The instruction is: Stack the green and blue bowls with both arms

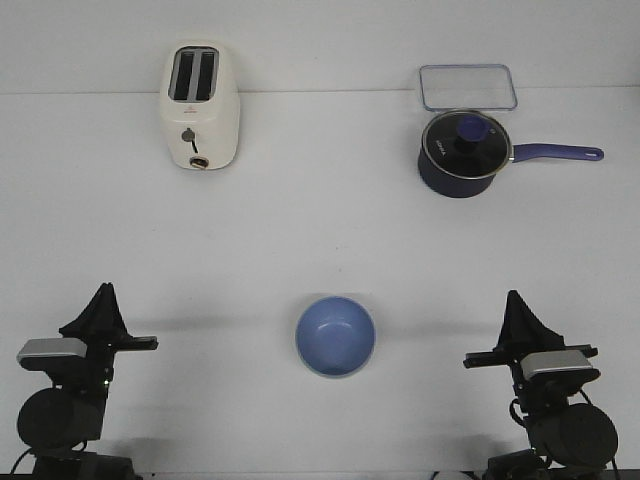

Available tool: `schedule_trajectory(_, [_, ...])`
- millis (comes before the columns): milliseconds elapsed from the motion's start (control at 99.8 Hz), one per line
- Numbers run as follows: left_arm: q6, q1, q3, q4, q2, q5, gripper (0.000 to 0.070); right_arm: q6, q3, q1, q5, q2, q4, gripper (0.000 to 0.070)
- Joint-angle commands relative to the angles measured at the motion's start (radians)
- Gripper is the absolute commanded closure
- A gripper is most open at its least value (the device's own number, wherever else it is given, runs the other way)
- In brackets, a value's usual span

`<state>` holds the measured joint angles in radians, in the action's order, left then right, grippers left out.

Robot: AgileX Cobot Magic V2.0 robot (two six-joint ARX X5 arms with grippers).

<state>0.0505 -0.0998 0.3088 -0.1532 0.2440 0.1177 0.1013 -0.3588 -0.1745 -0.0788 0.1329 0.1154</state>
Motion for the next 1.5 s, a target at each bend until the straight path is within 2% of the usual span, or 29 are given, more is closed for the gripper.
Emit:
schedule_trajectory(0, [-0.011, 0.027, -0.043, -0.007, -0.029, -0.053, 0.0686, -0.005, 0.0, -0.001, -0.001, 0.003, -0.01, 0.07])
schedule_trajectory(180, [-0.013, 0.088, -0.185, -0.009, -0.156, -0.159, 0.0686, -0.005, 0.0, -0.001, -0.001, 0.003, -0.01, 0.07])
schedule_trajectory(421, [-0.013, 0.094, -0.295, -0.034, -0.241, -0.159, 0.0686, -0.005, 0.0, -0.001, -0.001, 0.003, -0.01, 0.07])
schedule_trajectory(1352, [-0.013, 0.094, -0.295, -0.028, -0.241, -0.144, 0.0685, -0.005, 0.0, -0.001, -0.001, 0.004, -0.01, 0.07])
schedule_trajectory(1492, [-0.013, 0.094, -0.295, -0.028, -0.241, -0.144, 0.0685, -0.088, 0.0, 0.002, -0.006, -0.003, -0.008, 0.07])
